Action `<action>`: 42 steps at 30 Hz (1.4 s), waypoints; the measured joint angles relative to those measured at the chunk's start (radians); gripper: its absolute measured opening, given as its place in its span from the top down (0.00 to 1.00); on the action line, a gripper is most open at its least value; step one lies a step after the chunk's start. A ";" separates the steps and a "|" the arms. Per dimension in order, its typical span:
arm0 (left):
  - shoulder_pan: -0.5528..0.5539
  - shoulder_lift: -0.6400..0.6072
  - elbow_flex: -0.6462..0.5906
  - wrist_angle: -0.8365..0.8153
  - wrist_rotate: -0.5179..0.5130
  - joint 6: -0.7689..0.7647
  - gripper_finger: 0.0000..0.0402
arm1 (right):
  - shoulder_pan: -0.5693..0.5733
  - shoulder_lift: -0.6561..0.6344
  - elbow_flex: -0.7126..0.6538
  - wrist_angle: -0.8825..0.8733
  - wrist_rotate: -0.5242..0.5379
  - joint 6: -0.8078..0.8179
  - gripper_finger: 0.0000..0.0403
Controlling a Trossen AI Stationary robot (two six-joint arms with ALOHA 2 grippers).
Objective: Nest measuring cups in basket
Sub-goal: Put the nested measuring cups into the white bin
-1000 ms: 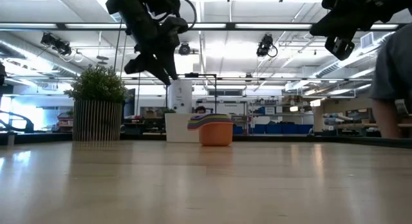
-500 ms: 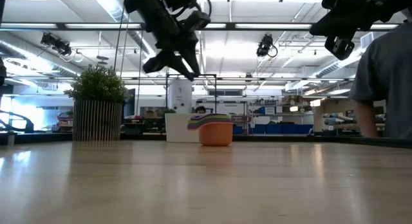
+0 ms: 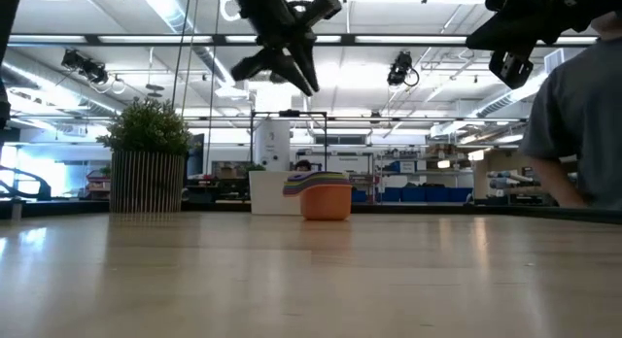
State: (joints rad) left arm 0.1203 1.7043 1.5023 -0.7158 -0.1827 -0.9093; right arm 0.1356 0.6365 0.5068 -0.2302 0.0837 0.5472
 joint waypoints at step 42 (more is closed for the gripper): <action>0.018 0.000 0.005 -0.202 0.029 -0.363 0.12 | 0.000 0.000 0.000 0.019 0.000 0.000 0.97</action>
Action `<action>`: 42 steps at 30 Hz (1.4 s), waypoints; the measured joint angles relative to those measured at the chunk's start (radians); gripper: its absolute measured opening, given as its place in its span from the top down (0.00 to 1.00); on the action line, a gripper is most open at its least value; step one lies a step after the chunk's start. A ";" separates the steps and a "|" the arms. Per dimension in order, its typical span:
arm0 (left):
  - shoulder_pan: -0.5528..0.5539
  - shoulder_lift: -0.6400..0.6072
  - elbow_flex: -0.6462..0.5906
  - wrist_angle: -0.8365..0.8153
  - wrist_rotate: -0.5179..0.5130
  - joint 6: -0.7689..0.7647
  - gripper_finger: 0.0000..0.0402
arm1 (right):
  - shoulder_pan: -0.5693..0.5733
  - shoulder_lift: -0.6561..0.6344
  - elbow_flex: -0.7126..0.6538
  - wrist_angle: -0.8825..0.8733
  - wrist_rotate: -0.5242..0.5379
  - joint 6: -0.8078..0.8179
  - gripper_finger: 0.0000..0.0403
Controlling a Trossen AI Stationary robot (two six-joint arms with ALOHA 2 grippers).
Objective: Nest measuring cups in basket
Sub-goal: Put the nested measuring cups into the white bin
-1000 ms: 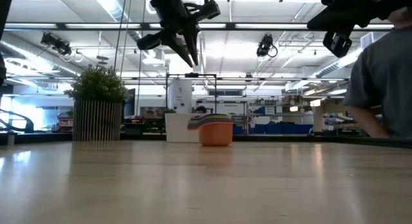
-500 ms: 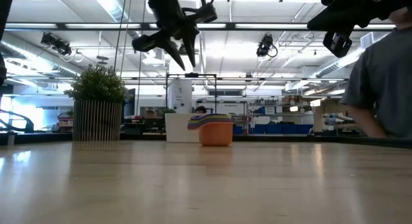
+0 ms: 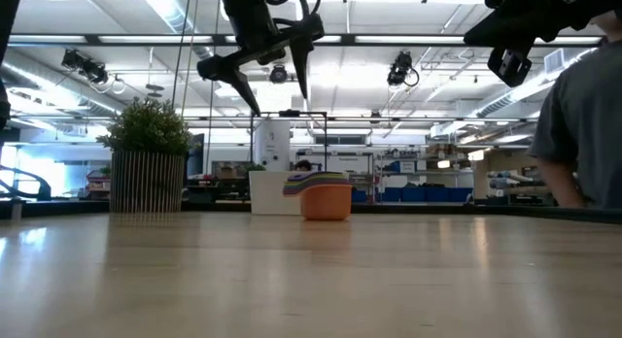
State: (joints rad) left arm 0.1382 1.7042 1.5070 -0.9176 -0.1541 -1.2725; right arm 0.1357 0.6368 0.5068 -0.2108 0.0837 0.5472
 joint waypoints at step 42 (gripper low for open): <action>-0.001 0.478 0.497 -0.357 0.036 0.259 0.06 | 0.000 0.000 0.000 0.030 0.000 0.000 0.97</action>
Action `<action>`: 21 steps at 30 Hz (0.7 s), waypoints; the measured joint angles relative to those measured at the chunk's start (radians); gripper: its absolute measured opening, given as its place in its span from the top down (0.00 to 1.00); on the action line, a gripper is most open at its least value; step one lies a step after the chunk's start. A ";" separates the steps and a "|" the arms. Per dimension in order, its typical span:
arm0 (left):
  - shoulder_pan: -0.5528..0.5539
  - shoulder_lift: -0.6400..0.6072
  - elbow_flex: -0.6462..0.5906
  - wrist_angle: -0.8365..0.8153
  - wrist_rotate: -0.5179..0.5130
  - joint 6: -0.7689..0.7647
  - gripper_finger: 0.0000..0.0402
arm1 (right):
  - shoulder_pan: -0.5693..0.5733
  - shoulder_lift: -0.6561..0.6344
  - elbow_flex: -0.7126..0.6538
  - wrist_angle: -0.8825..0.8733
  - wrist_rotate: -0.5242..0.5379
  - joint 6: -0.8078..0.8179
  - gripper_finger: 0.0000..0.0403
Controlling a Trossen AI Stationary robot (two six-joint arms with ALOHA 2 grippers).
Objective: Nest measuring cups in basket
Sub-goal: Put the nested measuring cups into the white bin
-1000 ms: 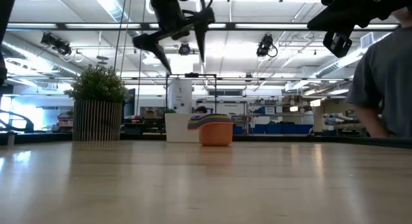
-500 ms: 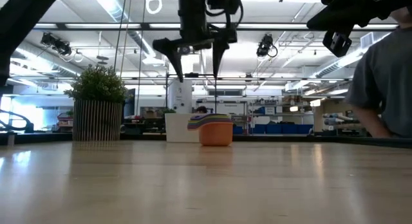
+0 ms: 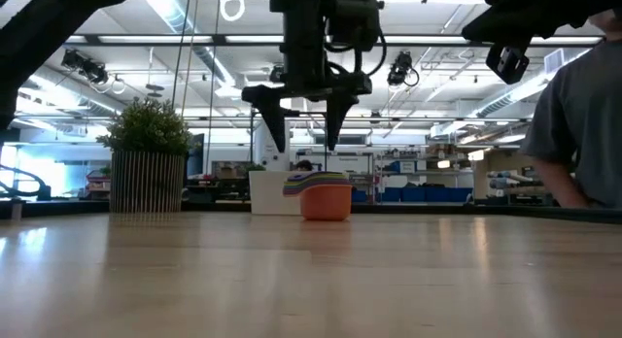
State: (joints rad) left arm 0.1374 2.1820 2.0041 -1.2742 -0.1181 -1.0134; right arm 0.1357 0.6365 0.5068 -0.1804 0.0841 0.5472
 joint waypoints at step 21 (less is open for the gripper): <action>0.008 0.081 -0.001 0.061 -0.073 0.155 0.06 | 0.000 0.000 0.000 0.034 0.000 0.000 0.97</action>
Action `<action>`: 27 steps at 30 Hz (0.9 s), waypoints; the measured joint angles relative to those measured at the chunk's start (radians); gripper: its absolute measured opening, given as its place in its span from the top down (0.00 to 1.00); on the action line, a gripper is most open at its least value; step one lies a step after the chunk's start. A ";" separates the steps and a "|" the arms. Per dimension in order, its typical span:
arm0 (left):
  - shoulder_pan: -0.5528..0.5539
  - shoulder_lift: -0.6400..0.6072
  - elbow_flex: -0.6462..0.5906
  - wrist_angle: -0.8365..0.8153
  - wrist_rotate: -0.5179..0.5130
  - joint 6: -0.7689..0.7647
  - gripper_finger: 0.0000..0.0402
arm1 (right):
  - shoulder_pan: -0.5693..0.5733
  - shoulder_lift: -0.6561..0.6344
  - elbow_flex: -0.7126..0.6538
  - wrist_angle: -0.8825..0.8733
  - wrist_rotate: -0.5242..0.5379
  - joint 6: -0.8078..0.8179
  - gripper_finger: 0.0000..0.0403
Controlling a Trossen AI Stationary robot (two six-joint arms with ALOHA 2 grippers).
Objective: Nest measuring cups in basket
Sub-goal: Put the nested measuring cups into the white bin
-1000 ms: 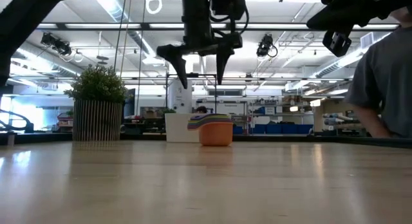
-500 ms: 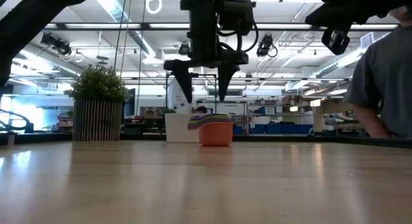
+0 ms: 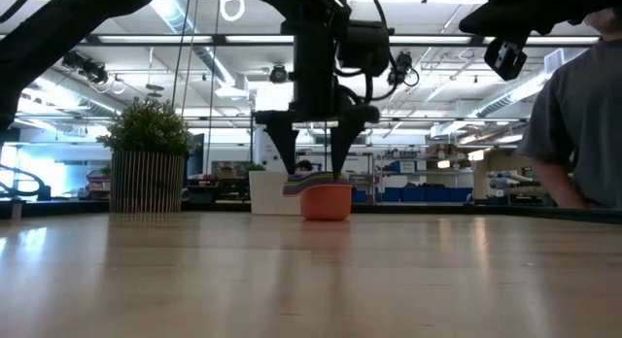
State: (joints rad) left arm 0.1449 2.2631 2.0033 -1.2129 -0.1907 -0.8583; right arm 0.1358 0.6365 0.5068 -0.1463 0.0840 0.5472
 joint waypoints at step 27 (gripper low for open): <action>0.011 0.069 0.000 0.046 -0.038 0.017 0.06 | 0.000 0.000 0.000 0.024 0.000 0.000 0.97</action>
State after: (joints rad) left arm 0.1555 2.3322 2.0033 -1.1667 -0.2291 -0.8410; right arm 0.1356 0.6369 0.5068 -0.1223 0.0840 0.5469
